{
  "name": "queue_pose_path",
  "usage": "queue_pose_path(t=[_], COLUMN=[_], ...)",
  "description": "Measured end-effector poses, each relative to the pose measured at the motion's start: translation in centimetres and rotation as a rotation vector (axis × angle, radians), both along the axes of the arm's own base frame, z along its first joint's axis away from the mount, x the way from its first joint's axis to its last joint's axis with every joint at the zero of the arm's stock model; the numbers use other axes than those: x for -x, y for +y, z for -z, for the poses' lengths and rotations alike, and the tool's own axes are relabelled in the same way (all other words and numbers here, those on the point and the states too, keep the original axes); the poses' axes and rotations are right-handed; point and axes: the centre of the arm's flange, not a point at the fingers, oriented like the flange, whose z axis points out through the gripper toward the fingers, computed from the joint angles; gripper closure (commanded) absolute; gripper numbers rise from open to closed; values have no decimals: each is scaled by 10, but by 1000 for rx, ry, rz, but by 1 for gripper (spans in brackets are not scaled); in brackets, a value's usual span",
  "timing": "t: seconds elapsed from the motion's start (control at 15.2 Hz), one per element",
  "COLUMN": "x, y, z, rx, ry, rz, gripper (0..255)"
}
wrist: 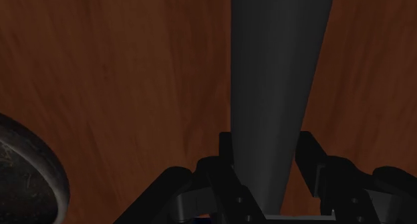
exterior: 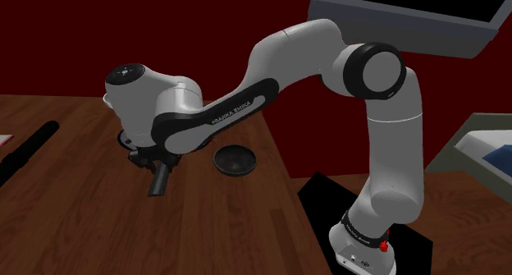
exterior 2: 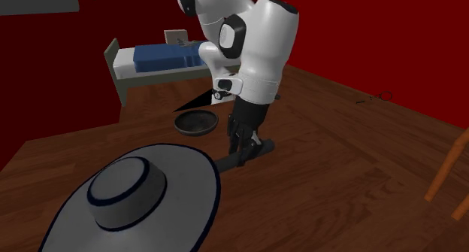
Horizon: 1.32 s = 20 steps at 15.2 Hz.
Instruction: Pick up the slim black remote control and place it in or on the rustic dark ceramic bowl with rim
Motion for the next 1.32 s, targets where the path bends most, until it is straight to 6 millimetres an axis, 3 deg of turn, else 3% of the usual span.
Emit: queue_pose_path(t=[1.12,1.32], x=[0,13], y=[-1,-22], z=[-89,-92], rx=[0,-1], ry=[0,0], rz=[0,-2], gripper=[255,255])
